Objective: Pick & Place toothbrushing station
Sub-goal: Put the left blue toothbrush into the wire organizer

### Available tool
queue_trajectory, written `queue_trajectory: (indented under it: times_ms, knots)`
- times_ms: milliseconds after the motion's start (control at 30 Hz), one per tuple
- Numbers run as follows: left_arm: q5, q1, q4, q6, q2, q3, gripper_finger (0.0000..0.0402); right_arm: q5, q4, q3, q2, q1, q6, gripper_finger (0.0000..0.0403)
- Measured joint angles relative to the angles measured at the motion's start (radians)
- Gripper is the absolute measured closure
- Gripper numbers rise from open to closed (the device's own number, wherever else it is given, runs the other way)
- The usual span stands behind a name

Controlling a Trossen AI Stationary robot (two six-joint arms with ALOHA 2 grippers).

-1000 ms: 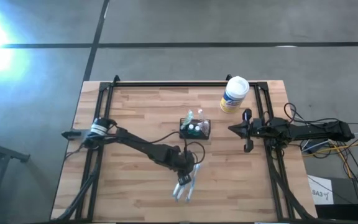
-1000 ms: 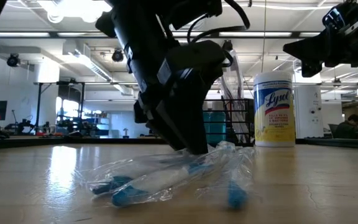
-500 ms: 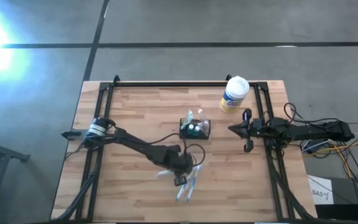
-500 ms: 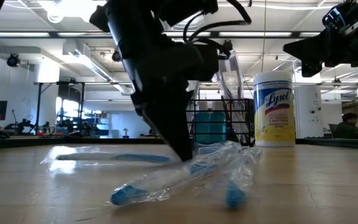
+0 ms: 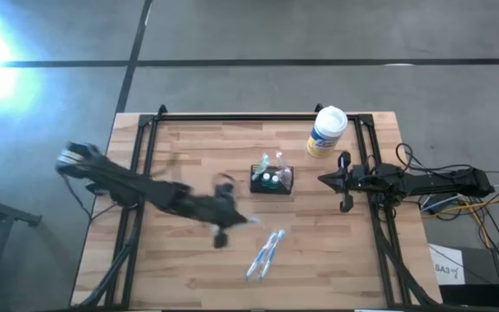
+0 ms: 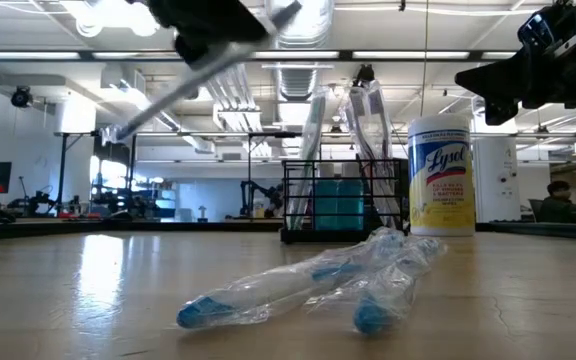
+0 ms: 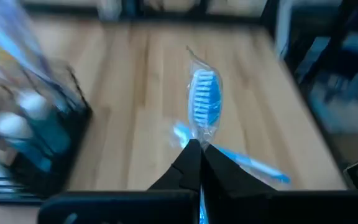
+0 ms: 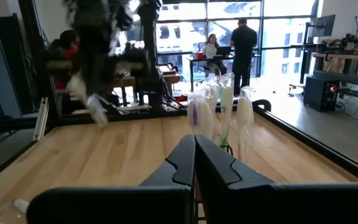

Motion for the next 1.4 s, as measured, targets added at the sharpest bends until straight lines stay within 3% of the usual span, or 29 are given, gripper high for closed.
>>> queue_trajectory:
  times_ms: [200, 300, 467, 600, 833, 1033, 1200, 1267, 1400]
  knots:
    - [-0.035, -0.007, 0.382, 0.022, -0.402, -0.404, 0.04, 0.0, 0.001, 0.0, 0.005, 0.0, 0.0, 0.0394]
    - [-0.044, -0.01, 0.456, 0.077, -0.562, -0.557, 0.04, 0.0, 0.001, 0.0, 0.005, 0.0, 0.0, 0.0394]
    - [-0.072, -0.007, 0.55, 0.106, -0.745, -0.731, 0.0401, 0.001, 0.001, 0.0, 0.006, 0.0, 0.0, 0.0394]
    - [-0.071, -0.007, 0.559, 0.136, -0.816, -0.789, 0.0401, 0.001, 0.002, 0.0, 0.006, 0.0, -0.005, 0.0394]
    - [0.01, -0.003, 0.539, 0.298, -0.866, -0.809, 0.0401, 0.002, 0.002, 0.0, 0.007, 0.0, -0.007, 0.0394]
    - [0.01, 0.06, 0.595, 0.257, -0.847, -0.806, 0.0401, 0.002, 0.002, 0.0, 0.007, 0.0, -0.007, 0.0394]
    - [0.018, 0.138, 0.62, 0.231, -0.739, -0.737, 0.0401, 0.002, 0.002, 0.0, 0.007, 0.0, -0.008, 0.0394]
    - [0.056, 0.162, 0.689, 0.268, -0.674, -0.703, 0.0401, 0.002, 0.002, 0.0, 0.007, 0.0, -0.008, 0.0394]
    - [0.152, 0.201, 1.009, 0.33, -0.53, -0.633, 0.0401, 0.002, 0.002, 0.0, 0.007, 0.0, -0.008, 0.0394]
